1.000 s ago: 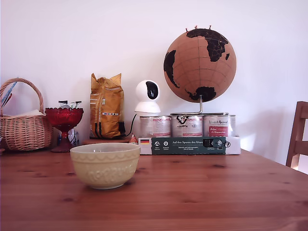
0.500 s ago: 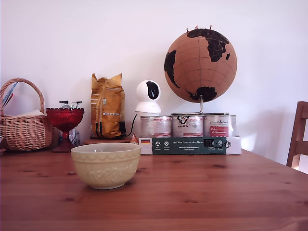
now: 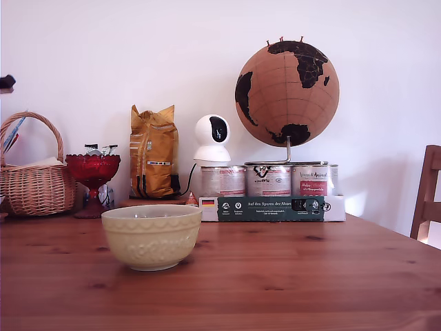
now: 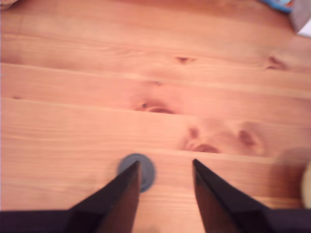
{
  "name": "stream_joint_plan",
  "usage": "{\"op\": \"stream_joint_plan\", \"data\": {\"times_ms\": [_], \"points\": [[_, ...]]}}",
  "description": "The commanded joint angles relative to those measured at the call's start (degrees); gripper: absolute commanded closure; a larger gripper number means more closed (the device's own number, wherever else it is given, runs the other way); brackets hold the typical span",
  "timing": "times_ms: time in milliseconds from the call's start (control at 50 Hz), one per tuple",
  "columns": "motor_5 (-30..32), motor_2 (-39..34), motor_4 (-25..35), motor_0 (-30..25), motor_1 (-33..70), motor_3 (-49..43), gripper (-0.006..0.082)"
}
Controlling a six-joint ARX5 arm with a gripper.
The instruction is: Pick the grey coffee capsule and place it inside the green bowl
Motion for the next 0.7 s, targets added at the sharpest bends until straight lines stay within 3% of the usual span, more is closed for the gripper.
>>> {"op": "stream_joint_plan", "data": {"times_ms": [0, 200, 680], "points": [[0.50, 0.39, -0.15, 0.26, 4.90, -3.58, 0.0171], [1.79, 3.65, -0.17, 0.13, 12.87, -7.43, 0.0137], [3.06, 3.65, 0.09, -1.46, 22.03, -1.01, 0.0137]]}}
